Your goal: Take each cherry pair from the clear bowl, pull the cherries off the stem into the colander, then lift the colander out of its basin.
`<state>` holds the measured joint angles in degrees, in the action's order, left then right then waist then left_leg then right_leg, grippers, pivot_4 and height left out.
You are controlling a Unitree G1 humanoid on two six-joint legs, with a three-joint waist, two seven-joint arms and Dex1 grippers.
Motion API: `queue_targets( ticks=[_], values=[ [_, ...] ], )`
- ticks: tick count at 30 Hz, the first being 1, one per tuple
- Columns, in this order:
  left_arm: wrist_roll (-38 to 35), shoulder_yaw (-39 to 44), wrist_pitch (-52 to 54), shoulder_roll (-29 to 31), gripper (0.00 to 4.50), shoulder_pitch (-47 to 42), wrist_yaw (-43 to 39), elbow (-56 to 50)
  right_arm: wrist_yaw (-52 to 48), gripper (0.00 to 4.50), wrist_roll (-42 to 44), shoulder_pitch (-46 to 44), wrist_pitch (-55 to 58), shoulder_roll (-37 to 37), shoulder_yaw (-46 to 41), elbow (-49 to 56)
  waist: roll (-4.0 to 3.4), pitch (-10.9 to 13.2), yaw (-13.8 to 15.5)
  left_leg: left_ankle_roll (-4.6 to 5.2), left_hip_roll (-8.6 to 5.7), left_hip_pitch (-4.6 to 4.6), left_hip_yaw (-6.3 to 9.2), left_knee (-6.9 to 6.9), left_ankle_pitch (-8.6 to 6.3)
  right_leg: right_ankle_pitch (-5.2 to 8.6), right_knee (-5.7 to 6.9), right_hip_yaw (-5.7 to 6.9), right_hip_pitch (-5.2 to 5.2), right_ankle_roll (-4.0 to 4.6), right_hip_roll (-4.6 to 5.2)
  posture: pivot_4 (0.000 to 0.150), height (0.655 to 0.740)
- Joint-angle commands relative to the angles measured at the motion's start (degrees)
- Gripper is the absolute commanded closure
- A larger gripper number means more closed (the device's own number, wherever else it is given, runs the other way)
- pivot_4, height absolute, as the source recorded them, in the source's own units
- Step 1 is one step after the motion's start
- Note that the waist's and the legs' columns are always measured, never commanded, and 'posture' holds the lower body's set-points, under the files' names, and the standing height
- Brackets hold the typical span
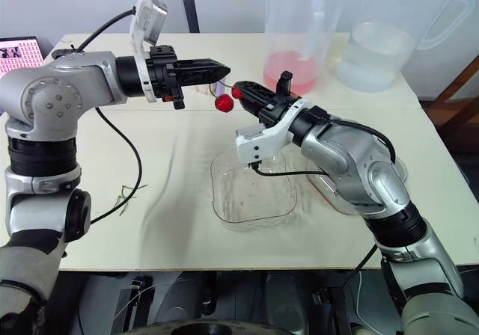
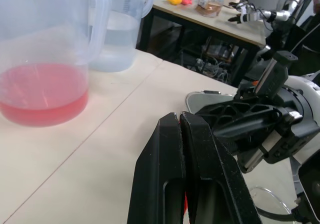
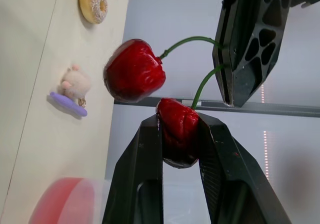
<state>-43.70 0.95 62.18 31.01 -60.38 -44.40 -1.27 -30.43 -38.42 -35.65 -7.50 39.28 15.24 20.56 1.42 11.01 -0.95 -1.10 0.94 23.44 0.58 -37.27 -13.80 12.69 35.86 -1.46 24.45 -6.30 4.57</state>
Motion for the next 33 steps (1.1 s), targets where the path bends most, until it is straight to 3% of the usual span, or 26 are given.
queue_targets(
  ticks=[1,3,4,6,9,31,33],
  values=[
    [-0.45,1.40,-0.72,-0.04,4.41,-1.20,-0.37,-1.37,-0.21,3.79,0.57,-0.39,-0.05,-0.58,-2.02,1.19,0.00,0.00,-0.01,0.00,0.00,0.00,0.00,0.00,0.00,0.00,0.00,0.00,0.00,0.00,0.00,0.150,0.7400],
    [-0.99,2.21,-0.71,-0.84,4.41,-1.33,0.25,-1.19,-0.38,3.79,0.64,-0.37,-0.04,-0.70,-2.12,1.15,0.00,0.00,-0.02,0.00,0.00,0.00,0.00,0.00,0.00,0.00,0.00,0.00,0.00,0.00,0.00,0.150,0.7400],
    [-1.24,2.74,-0.52,-1.13,4.17,-1.48,0.60,-0.88,-0.48,3.79,0.66,-0.35,-0.02,-0.73,-2.12,1.13,0.00,0.00,0.00,0.00,0.00,0.00,0.00,0.00,0.00,0.00,0.00,0.00,0.00,0.00,0.00,0.150,0.7400],
    [-1.59,3.03,-0.34,-1.13,3.51,-1.58,0.36,-0.86,-0.91,3.79,1.02,-0.20,0.17,-0.79,-2.14,1.13,0.00,0.00,-0.01,0.00,0.00,0.00,0.00,0.00,0.00,0.00,0.01,0.00,0.00,0.00,0.00,0.150,0.7400],
    [-1.49,2.44,-0.90,-0.98,2.09,-1.03,-0.07,-1.79,-1.30,3.79,1.41,0.27,-0.05,-0.71,-2.08,1.29,0.00,0.00,-0.01,0.00,0.00,0.00,0.01,0.00,0.00,0.00,0.01,0.00,0.00,-0.01,0.00,0.150,0.7400],
    [0.28,1.79,-2.34,-0.07,2.09,3.08,-0.47,-4.25,-1.63,3.79,2.09,0.10,-0.10,-0.90,-2.36,0.83,0.00,0.00,0.01,-0.01,0.00,-0.03,0.01,-0.01,0.00,0.00,0.08,0.00,0.00,0.00,0.00,0.150,0.7400],
    [0.59,1.42,-2.61,-0.05,2.66,3.19,-0.59,-4.10,-1.62,3.79,2.07,-0.02,-0.08,-0.96,-2.33,0.80,0.00,0.00,0.01,-0.01,0.00,-0.03,0.01,-0.01,0.00,0.00,0.08,0.00,0.00,0.00,0.00,0.150,0.7400]
  ],
)
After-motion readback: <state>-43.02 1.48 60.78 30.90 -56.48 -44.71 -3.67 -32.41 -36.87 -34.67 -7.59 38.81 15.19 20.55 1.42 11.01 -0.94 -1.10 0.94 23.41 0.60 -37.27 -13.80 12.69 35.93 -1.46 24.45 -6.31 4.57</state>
